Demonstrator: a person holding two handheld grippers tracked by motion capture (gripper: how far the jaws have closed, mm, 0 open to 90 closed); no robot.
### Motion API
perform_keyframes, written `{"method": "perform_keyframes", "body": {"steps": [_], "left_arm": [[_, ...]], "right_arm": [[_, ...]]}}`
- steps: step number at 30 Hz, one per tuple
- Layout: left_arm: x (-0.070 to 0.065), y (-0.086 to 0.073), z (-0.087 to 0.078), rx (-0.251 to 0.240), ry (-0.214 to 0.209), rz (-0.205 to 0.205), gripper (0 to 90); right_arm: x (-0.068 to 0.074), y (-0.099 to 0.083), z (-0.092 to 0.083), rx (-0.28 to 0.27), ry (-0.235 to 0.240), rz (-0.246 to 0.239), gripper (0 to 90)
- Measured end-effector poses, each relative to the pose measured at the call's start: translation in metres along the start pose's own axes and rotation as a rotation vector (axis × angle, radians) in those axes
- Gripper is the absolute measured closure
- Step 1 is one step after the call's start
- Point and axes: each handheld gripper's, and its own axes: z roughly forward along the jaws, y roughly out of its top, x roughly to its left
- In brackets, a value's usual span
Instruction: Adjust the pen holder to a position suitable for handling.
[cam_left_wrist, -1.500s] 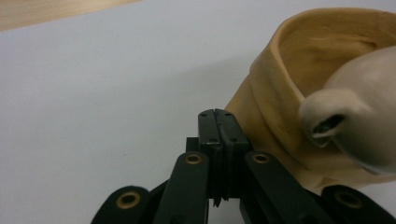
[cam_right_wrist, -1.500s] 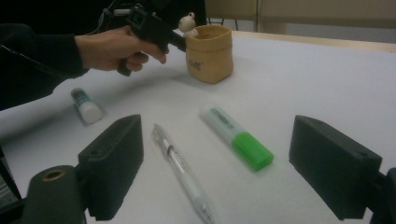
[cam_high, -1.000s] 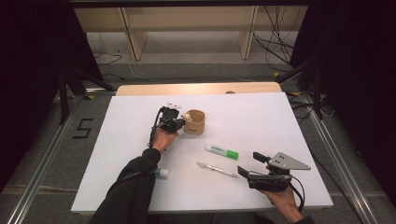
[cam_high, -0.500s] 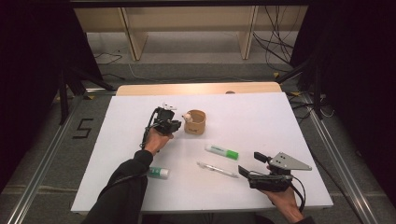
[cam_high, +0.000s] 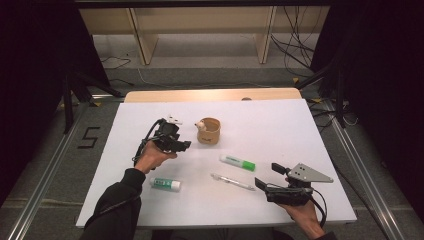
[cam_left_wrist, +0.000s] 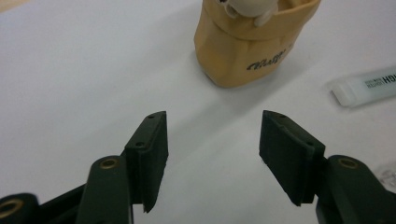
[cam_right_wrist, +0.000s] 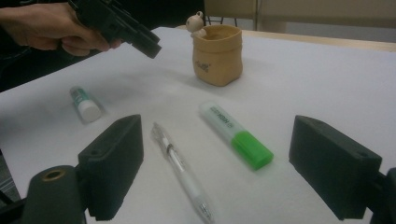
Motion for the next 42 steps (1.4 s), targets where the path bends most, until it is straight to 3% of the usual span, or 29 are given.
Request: {"method": "perform_keyframes", "body": {"steps": [14, 24, 35, 42], "left_arm": [[0.001, -0.013, -0.037, 0.019, -0.028, 0.048, 25.9], [-0.004, -0.023, -0.044, 0.077, -0.065, 0.087, 21.0], [-0.013, -0.035, -0.053, 0.103, -0.089, 0.128, 18.7], [-0.018, -0.042, -0.055, 0.107, -0.1, 0.132, 18.4]], "right_arm": [[-0.001, 0.001, 0.0, 0.0, 0.004, -0.006, 18.6], [-0.001, 0.0, 0.001, 0.004, 0.011, -0.012, 18.6], [-0.001, -0.001, -0.002, 0.005, 0.003, -0.014, 18.6], [-0.001, -0.001, -0.002, 0.012, 0.003, -0.014, 18.6]]}}
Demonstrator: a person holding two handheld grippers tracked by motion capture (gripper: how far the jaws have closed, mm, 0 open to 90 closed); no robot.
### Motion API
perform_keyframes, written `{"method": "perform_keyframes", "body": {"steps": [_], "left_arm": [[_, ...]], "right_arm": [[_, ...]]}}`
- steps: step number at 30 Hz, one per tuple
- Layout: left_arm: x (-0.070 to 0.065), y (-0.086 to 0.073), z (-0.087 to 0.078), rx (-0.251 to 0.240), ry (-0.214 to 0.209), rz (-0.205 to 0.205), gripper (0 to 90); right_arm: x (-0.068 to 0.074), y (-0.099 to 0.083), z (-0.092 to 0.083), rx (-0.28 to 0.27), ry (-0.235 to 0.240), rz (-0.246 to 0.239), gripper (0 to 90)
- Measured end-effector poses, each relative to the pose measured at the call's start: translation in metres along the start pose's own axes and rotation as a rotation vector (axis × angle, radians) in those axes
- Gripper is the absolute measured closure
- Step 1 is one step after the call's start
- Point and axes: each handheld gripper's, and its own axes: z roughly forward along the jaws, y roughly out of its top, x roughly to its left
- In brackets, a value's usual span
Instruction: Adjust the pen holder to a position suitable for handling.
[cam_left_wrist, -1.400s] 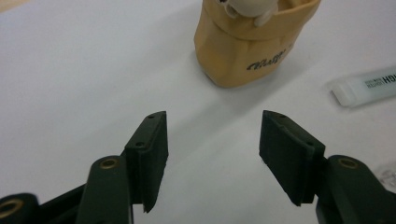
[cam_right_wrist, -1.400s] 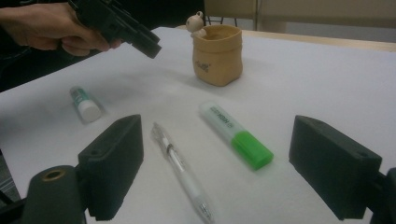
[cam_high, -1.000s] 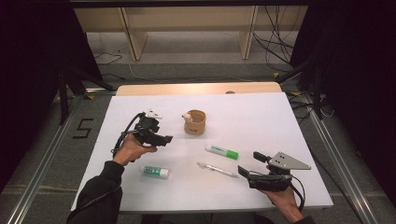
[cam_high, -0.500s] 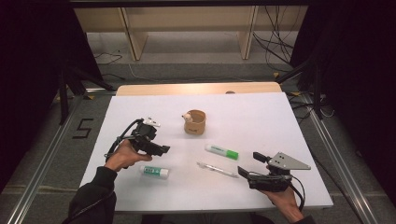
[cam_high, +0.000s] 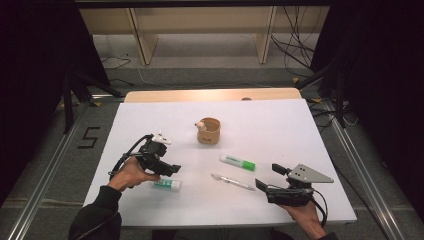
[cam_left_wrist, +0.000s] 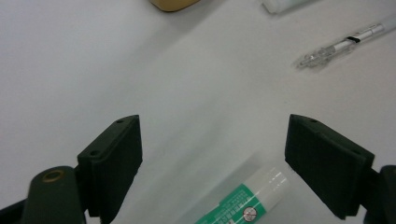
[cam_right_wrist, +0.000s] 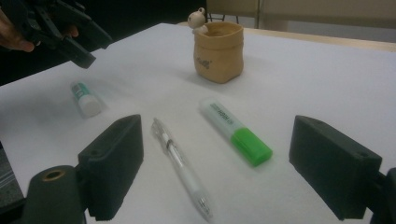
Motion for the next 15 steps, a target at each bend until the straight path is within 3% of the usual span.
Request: {"method": "perform_keyframes", "body": {"steps": [15], "left_arm": [[-0.006, -0.015, -0.006, 0.072, -0.02, 0.072, 18.3]], "right_arm": [[0.0, -0.001, -0.001, 0.006, 0.001, 0.003, 18.6]]}}
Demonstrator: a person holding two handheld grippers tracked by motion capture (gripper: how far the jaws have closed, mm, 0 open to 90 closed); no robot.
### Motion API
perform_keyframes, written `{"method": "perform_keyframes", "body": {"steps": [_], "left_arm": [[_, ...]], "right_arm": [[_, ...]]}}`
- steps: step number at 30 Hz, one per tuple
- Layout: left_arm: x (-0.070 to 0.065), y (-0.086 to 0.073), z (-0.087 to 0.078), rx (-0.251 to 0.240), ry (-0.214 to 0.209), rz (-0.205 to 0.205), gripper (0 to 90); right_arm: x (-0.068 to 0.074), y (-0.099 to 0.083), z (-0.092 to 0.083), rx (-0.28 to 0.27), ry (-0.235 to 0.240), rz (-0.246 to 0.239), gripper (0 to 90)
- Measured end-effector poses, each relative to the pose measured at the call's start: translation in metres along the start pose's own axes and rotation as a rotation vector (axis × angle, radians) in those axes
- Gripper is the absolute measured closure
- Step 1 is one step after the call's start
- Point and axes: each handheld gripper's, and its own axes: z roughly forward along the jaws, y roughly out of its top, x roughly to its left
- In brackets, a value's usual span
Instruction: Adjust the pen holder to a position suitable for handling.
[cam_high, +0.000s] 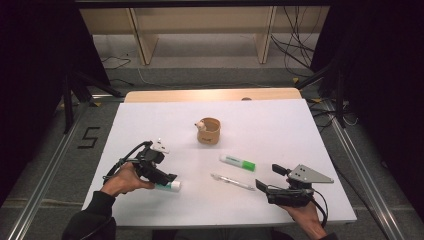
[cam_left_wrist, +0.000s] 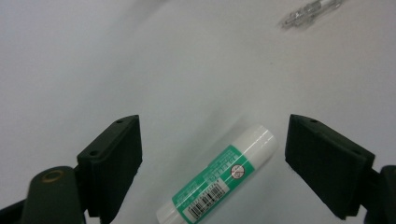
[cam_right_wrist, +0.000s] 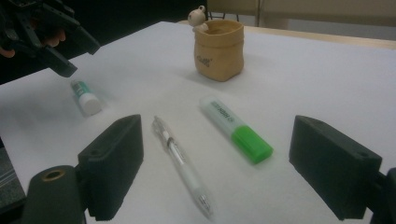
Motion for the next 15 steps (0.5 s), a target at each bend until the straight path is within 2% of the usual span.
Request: {"method": "perform_keyframes", "body": {"steps": [7, 15], "left_arm": [[-0.0033, -0.0039, 0.0033, 0.049, 0.002, 0.038, 18.3], [-0.005, -0.0076, 0.0075, 0.081, -0.001, 0.058, 18.4]], "right_arm": [[0.0009, 0.0001, 0.0007, 0.002, 0.003, -0.006, 18.5], [0.0008, -0.0001, 0.0016, 0.005, 0.005, -0.008, 18.5]]}}
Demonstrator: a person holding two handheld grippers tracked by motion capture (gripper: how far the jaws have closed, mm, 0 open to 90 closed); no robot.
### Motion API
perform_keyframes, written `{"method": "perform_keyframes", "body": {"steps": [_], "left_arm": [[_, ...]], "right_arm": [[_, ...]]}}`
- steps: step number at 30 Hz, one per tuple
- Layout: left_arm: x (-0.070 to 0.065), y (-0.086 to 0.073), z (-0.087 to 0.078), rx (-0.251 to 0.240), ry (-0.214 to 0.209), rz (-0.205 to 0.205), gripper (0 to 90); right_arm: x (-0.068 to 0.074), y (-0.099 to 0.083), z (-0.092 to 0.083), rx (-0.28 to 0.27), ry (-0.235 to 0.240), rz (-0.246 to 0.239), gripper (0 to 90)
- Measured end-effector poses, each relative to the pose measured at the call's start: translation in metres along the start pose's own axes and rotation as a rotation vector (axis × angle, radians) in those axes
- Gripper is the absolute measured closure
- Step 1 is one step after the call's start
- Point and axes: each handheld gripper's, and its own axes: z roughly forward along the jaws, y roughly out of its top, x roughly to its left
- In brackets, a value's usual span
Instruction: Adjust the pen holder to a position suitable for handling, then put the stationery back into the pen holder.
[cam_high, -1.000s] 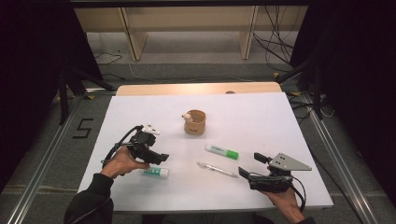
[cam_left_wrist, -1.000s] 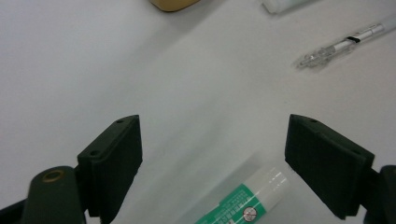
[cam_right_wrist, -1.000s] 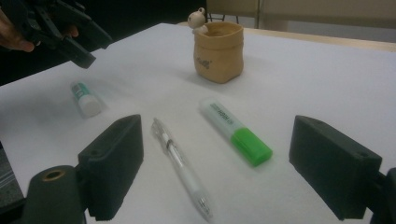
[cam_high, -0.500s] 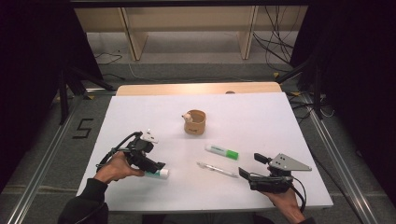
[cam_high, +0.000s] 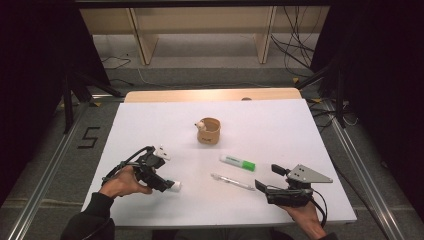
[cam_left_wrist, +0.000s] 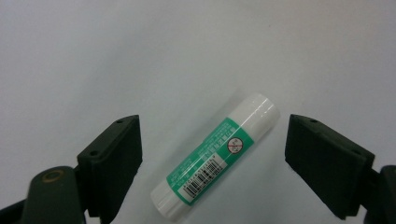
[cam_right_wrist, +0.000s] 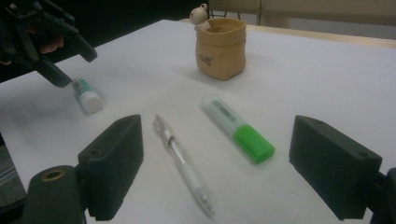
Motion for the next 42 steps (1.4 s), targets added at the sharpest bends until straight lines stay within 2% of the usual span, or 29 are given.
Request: {"method": "perform_keyframes", "body": {"steps": [8, 21, 33, 36, 42], "left_arm": [[0.0, -0.003, 0.004, 0.053, -0.002, 0.029, 18.8], [0.004, -0.011, 0.013, 0.121, 0.005, 0.052, 19.5], [0.007, -0.013, 0.022, 0.148, 0.013, 0.072, 20.5], [0.007, -0.014, 0.024, 0.169, 0.019, 0.093, 20.6], [0.006, -0.012, 0.026, 0.176, 0.019, 0.107, 21.0]], "right_arm": [[0.0, 0.0, 0.0, 0.002, 0.001, -0.001, 18.5], [0.001, 0.0, 0.0, 0.009, 0.006, -0.006, 18.6], [0.001, -0.001, -0.001, 0.012, 0.0, -0.002, 18.6], [0.001, -0.001, -0.001, 0.014, -0.002, -0.007, 18.5], [0.001, -0.002, -0.003, 0.014, -0.003, -0.002, 18.5]]}}
